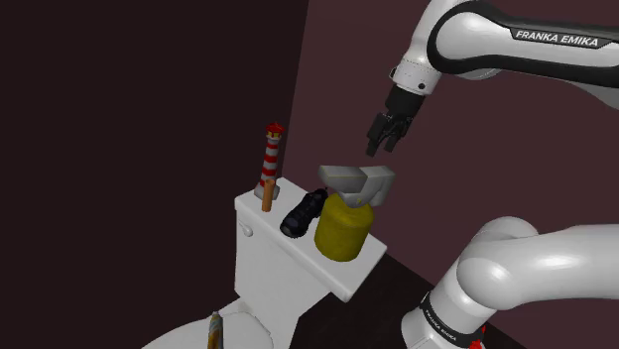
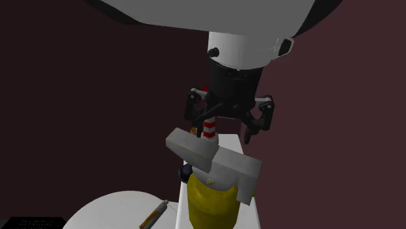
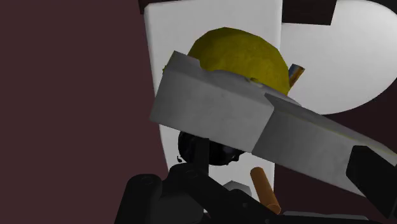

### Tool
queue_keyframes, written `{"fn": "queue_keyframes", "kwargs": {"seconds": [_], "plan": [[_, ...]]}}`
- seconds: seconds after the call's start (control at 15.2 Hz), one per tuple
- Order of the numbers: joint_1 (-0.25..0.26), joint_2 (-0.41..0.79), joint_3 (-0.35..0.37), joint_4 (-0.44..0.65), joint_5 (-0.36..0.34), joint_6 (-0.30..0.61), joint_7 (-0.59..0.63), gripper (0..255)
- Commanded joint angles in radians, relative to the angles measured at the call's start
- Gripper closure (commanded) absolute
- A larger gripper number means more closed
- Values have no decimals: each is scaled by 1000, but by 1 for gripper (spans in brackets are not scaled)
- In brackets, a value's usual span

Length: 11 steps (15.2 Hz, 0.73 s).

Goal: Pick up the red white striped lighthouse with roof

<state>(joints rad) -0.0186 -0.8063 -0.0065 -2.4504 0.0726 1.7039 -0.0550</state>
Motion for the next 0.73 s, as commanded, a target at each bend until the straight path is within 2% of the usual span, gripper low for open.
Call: {"fn": "queue_keyframes", "kwargs": {"seconds": [0.0,0.66], "plan": [[0,0,0,0,0,0,0,0],[0,307,102,86,-97,354,22,0]]}}
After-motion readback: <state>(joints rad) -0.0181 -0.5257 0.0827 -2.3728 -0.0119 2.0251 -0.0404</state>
